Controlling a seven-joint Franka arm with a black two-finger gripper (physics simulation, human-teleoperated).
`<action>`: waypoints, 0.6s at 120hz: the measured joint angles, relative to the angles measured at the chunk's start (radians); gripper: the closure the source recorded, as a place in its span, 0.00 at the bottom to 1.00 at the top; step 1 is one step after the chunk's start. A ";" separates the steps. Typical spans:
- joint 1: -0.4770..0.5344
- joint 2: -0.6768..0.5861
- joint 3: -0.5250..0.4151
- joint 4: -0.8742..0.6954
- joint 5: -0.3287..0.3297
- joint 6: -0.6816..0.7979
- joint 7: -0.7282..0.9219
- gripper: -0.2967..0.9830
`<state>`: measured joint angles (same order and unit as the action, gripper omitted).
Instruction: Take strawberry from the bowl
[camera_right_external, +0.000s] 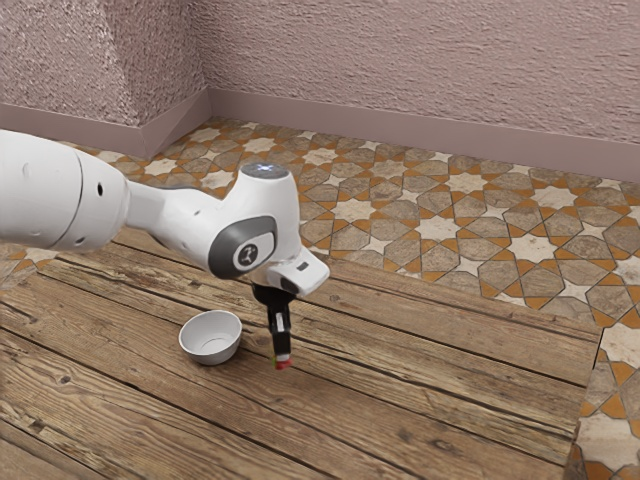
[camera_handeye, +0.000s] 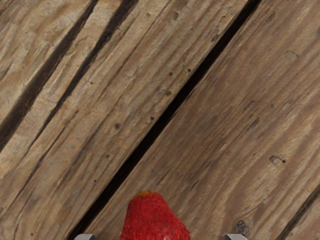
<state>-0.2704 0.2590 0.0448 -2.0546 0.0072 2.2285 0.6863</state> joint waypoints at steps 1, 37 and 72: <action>0.000 0.000 0.000 0.000 -0.001 0.000 0.001 0.52; 0.018 -0.264 0.013 -0.009 -0.001 -0.123 -0.029 0.30; 0.098 -0.416 0.045 0.160 0.060 -0.434 -0.169 0.25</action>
<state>-0.1723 -0.1573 0.0897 -1.8945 0.0668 1.7944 0.5173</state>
